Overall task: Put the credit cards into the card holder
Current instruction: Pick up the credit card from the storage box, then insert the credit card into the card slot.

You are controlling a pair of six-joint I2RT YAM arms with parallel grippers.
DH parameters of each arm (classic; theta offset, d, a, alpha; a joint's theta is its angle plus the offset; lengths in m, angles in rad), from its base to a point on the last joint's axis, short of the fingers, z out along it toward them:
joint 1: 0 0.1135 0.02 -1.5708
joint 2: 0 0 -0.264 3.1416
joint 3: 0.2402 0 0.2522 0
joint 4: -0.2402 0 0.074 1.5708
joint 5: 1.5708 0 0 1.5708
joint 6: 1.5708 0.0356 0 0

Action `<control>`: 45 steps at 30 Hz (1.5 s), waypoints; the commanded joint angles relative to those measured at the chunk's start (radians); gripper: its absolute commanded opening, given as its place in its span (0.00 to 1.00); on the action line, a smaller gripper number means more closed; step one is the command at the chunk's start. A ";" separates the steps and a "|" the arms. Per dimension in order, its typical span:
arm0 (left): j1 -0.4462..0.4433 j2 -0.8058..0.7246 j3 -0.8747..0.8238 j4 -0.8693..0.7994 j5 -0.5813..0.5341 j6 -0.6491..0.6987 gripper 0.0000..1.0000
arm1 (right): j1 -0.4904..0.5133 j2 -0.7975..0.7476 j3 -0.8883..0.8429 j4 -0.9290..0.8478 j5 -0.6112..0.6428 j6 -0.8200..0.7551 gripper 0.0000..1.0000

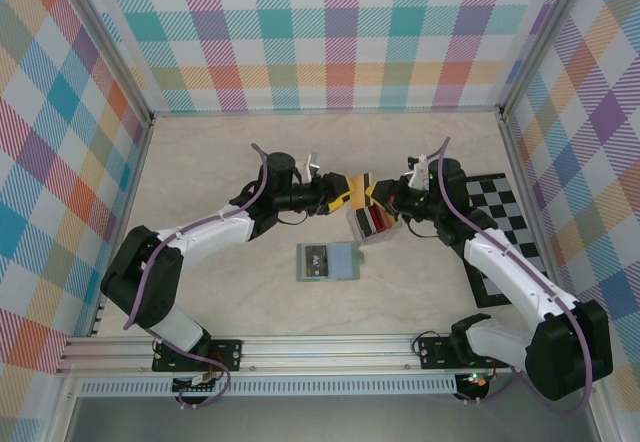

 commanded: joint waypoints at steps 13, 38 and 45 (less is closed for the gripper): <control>0.003 -0.074 -0.024 -0.088 -0.001 0.097 0.00 | 0.015 0.036 -0.006 -0.148 0.038 -0.061 0.25; 0.011 -0.129 -0.328 -0.357 -0.167 0.360 0.00 | 0.347 0.472 0.157 -0.529 0.492 -0.249 0.61; 0.007 -0.082 -0.340 -0.313 -0.192 0.365 0.00 | 0.347 0.501 0.136 -0.495 0.471 -0.247 0.51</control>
